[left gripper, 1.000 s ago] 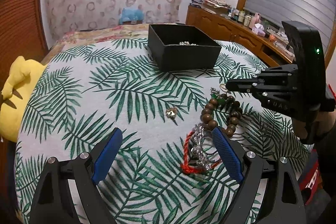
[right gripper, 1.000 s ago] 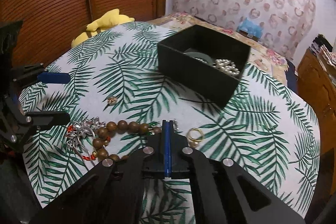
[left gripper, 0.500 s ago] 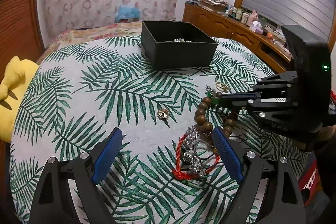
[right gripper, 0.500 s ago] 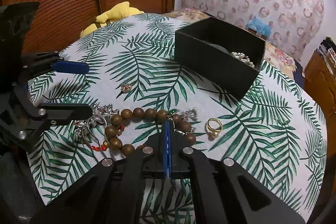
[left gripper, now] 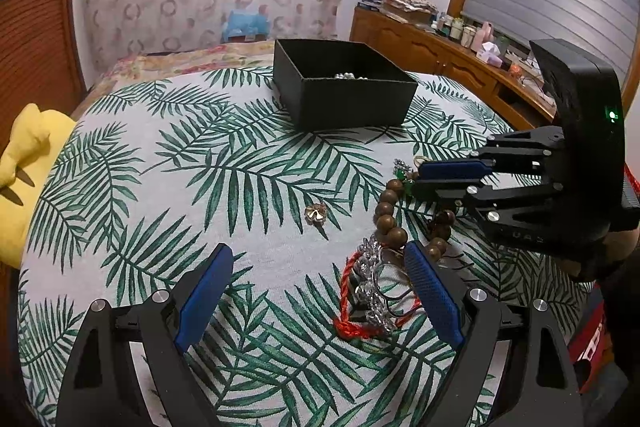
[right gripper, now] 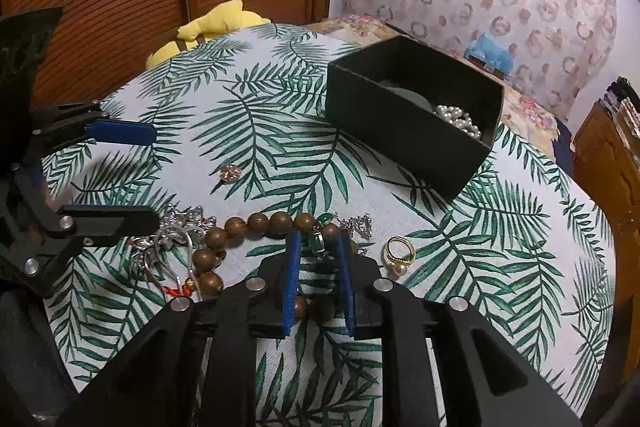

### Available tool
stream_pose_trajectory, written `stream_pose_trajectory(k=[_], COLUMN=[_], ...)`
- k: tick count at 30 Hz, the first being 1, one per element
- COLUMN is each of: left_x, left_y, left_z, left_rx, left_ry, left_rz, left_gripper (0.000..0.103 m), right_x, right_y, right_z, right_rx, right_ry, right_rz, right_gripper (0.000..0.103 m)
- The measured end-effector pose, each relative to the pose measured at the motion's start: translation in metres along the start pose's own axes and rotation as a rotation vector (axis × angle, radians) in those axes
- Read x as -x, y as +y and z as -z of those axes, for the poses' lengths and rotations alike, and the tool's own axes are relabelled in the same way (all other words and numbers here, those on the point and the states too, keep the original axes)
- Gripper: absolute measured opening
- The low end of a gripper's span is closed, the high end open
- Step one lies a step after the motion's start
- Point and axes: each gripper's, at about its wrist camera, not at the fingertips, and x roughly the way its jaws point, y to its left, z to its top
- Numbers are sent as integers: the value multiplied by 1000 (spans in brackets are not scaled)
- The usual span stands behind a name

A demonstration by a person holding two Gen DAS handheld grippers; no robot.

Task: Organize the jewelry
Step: 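Move the right gripper to the brown bead bracelet and grasp its green bead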

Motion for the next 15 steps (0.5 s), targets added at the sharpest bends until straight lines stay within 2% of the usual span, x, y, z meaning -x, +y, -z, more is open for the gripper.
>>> stream_pose_trajectory(k=[6,12,13,15], left_x=[0,-1,-1,-1], left_y=[1,1,1,1], left_z=[0,0,0,0], left_rx=[8,7,6,7], left_ry=[-2,1,1,1], left_rz=[-3,-3,-3,-2], left_gripper=[84,84,84,84], right_x=[-2,-6,-8,-14], right_y=[3,4,5,6], right_z=[-2,-2,-3,-5], right_rx=[15,18,19,34], right_ry=[29,39,54,79], right_rz=[-16,5,2,0], right_gripper=[20,20,23,23])
